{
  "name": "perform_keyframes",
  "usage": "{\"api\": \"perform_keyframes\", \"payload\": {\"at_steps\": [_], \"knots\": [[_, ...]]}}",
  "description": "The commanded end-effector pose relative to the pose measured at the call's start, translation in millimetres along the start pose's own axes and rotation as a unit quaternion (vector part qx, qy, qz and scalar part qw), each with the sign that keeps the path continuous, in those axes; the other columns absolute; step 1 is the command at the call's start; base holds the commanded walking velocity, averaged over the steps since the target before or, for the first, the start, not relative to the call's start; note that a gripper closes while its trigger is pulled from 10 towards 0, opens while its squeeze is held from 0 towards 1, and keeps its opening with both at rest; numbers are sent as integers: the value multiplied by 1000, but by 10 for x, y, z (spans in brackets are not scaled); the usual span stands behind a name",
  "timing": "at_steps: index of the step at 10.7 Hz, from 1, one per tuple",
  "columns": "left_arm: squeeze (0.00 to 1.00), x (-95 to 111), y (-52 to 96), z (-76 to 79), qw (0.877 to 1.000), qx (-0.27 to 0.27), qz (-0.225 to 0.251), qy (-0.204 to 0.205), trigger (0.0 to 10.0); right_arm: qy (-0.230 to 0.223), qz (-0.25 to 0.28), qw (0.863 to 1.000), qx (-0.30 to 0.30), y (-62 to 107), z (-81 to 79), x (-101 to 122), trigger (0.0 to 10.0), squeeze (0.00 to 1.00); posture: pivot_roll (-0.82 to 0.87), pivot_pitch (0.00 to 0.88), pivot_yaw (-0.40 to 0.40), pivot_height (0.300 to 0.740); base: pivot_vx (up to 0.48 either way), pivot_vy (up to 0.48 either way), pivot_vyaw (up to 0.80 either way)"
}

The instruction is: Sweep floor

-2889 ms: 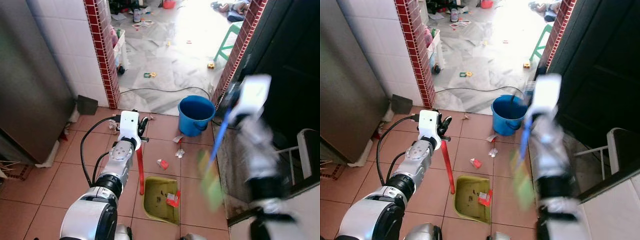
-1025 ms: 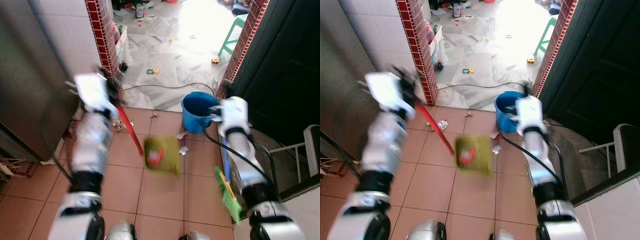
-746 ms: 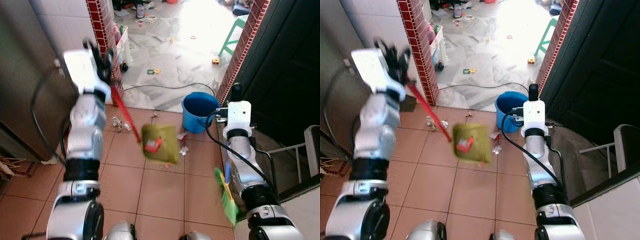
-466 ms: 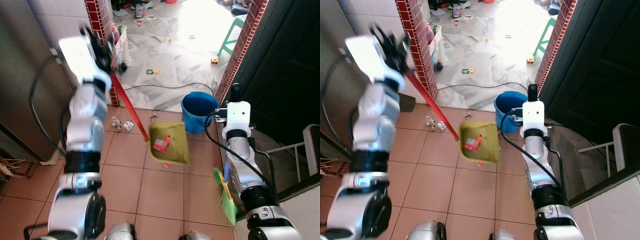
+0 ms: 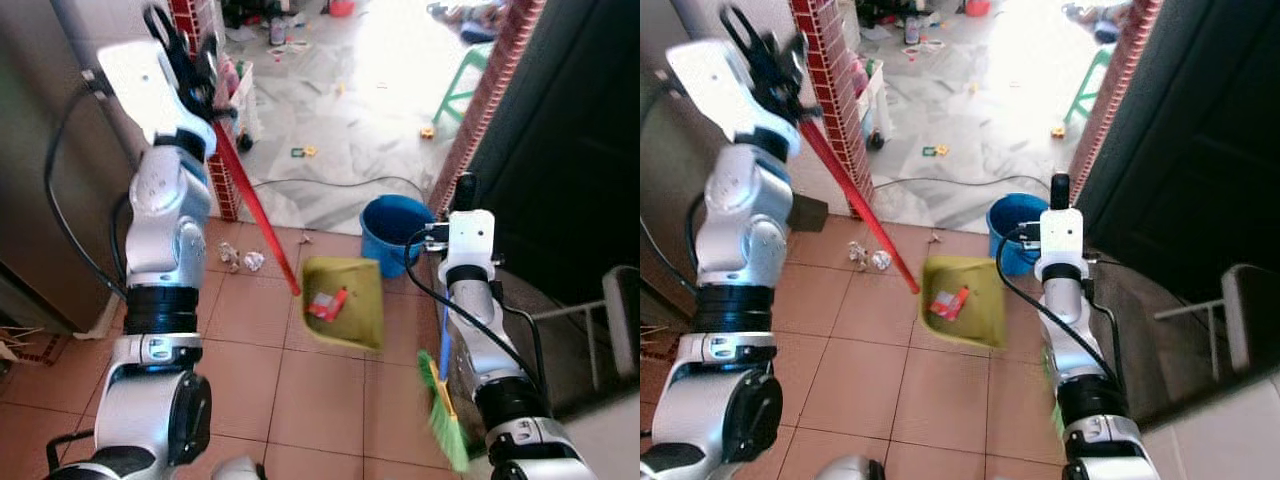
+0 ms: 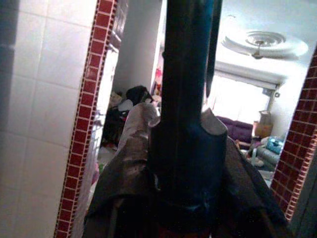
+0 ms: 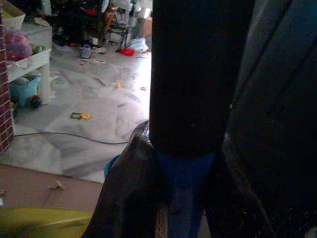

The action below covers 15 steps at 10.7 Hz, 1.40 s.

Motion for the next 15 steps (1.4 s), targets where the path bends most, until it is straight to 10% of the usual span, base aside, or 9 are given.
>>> {"api": "perform_keyframes", "payload": {"at_steps": [1, 15], "knots": [[0, 297, -68, 132, 998, -17, 52, 10, 10000, -4, 27, 1000, -4, -60, 34, 165, 10000, 0, -69, 0, -18, 740, 454, 0, 0], [0, 505, -150, 60, 995, 2, 95, 6, 10000, 3, 11, 1000, 14, -19, 45, 44, 10000, 0, -77, 0, -30, 740, 444, 0, -69]]}}
Point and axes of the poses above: a point about 5 cm out from each wrist's last joint towards the gripper, its own y axis pointing back from the gripper into the wrist, its own x axis along the axis of the wrist's last joint, z = x × y, the point moved 5 cm from there along -y, pointing out of the wrist towards the gripper, and after that the axes turned 11 degrees about y, right-handed, at the moved point
